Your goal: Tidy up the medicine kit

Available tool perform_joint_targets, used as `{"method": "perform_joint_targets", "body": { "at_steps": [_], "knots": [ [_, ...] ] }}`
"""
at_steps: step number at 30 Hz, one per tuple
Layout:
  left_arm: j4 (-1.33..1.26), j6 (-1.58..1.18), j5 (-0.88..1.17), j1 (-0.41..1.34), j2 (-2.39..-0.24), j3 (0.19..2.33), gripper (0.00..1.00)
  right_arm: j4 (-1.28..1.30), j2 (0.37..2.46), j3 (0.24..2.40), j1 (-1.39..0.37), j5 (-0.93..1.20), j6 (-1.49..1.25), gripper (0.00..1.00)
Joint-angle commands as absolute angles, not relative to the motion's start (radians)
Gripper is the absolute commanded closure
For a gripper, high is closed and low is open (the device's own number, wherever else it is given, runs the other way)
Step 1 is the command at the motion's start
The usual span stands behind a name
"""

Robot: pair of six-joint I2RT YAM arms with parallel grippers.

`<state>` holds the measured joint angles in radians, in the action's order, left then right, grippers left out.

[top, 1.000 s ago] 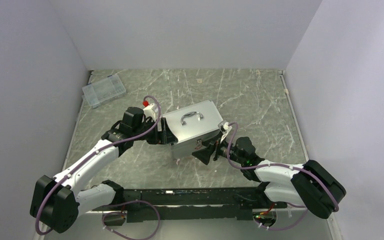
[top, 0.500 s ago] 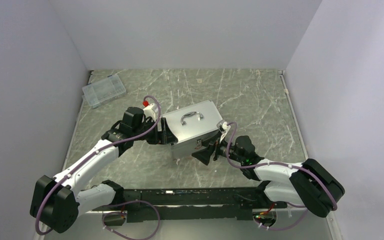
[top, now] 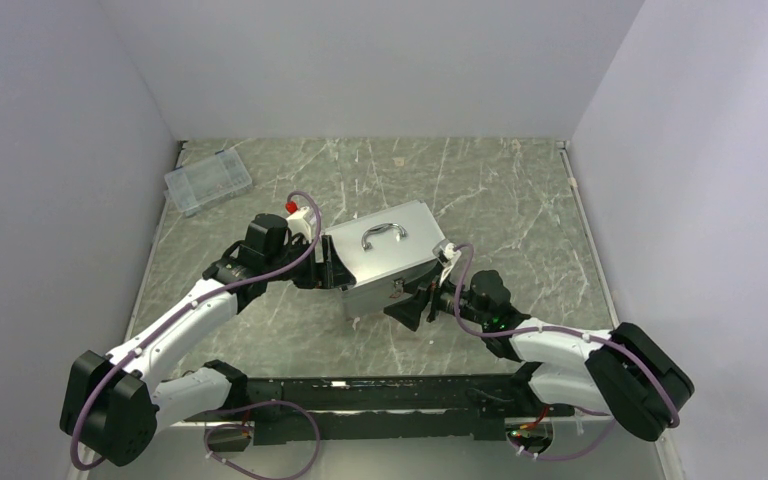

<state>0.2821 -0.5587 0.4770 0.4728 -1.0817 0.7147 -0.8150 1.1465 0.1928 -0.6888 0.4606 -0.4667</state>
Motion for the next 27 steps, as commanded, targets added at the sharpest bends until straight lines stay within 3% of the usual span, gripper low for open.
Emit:
{"method": "perform_joint_targets", "body": {
  "at_steps": [1, 27],
  "knots": [
    [0.316, -0.523, 0.48, 0.479, -1.08, 0.725, 0.19, -0.803, 1.115, 0.233, -0.687, 0.485, -0.441, 0.01],
    [0.311, -0.522, 0.48, 0.479, -1.08, 0.721, 0.19, -0.767, 1.082, 0.233, -0.685, 0.503, -0.485, 0.01]
  ]
}}
